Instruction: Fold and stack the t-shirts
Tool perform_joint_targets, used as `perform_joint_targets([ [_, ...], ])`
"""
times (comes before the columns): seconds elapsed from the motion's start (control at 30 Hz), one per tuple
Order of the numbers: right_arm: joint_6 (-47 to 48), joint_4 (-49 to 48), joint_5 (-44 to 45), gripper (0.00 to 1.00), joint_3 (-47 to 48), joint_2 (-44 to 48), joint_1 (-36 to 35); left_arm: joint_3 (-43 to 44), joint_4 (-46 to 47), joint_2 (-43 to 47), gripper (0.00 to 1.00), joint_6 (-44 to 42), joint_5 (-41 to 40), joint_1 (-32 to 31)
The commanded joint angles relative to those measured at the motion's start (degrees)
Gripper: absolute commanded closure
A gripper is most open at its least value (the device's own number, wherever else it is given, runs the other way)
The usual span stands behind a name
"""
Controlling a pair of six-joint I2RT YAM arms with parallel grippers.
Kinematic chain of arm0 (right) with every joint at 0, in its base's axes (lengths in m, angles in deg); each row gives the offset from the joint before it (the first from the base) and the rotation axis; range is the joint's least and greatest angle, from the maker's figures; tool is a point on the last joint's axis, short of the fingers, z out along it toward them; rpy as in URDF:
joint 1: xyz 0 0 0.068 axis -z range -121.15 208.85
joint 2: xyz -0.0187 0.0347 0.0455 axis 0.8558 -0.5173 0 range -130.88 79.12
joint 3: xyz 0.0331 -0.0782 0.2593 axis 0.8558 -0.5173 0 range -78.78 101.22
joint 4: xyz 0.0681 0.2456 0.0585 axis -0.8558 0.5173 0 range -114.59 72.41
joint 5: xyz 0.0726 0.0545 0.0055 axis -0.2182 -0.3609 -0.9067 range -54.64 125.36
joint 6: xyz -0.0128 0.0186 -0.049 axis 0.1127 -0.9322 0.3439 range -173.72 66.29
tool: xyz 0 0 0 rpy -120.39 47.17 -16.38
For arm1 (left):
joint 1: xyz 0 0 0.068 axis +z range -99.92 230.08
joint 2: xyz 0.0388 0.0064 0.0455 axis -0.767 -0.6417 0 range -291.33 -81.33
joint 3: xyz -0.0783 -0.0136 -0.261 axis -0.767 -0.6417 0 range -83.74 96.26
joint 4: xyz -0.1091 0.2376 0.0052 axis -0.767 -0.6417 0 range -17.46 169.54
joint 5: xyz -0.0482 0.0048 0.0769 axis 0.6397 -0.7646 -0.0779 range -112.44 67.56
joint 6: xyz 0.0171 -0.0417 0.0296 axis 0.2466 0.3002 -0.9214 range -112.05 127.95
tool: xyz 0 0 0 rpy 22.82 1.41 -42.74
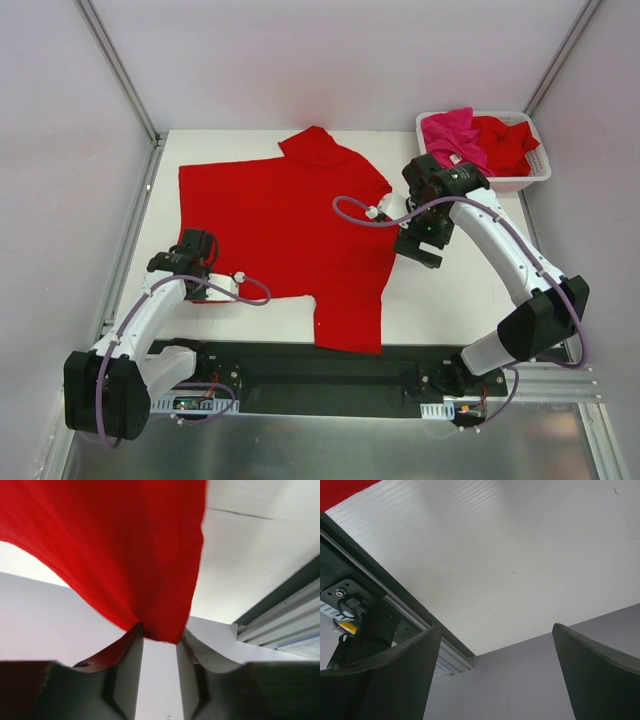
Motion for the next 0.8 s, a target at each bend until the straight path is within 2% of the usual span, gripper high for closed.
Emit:
perform_joint_targets([
  [0.0, 0.90, 6.92, -0.89, 0.04, 0.12, 2.12, 0.26, -3.85, -3.58, 2.73, 0.60, -0.92, -3.36, 0.41],
  [0.03, 0.98, 7.01, -0.89, 0.04, 0.12, 2.12, 0.26, -4.64, -4.36, 2.91, 0.51, -0.74, -3.80, 0.41],
  [0.13, 1.25, 7.27, -0.71, 0.04, 0.03, 2.12, 0.26, -5.09, -5.68, 2.91, 0.42, -0.65, -5.29, 0.41],
  [0.2, 1.25, 7.36, -0.54, 0.04, -0.05, 1.95, 0.26, -3.43, -5.51, 2.21, 0.41, -1.61, -6.26, 0.32],
  [0.23, 1.25, 7.44, -0.54, 0.04, -0.14, 2.04, 0.26, 0.67, -5.08, 1.60, 0.41, -1.27, -5.83, 0.32],
  [0.3, 1.16, 7.45, -0.54, 0.04, -0.14, 2.12, 0.18, 6.13, -2.44, -2.94, 0.38, 3.81, -4.51, 0.32],
  [0.33, 1.07, 7.53, -0.45, 0.04, -0.05, 2.12, 0.18, 12.25, -2.44, -5.15, 0.38, 6.18, -4.68, 0.32],
  [0.37, 1.07, 7.53, -0.54, 0.04, -0.31, 2.12, 0.26, 15.36, -2.26, -9.79, 0.36, 11.68, -5.20, 0.32],
  [0.43, 1.16, 7.53, -0.45, 0.04, -0.49, 2.30, 0.18, 23.34, -2.35, -13.60, 0.36, 17.07, -4.25, 0.32],
  [0.63, 0.72, 4.38, 0.78, 0.04, 0.82, 1.42, 0.35, 30.76, -0.24, -24.50, 0.35, 35.07, 1.11, 0.06],
  [0.7, 0.81, 2.10, 1.39, 0.04, 3.35, 0.03, 0.53, 33.82, 0.02, -28.45, 0.37, 40.01, 4.35, 0.15],
  [0.77, 1.33, -0.01, 1.92, 0.04, 5.91, -1.38, 0.53, 36.82, -0.15, -32.06, 0.40, 48.45, 6.64, 0.23],
])
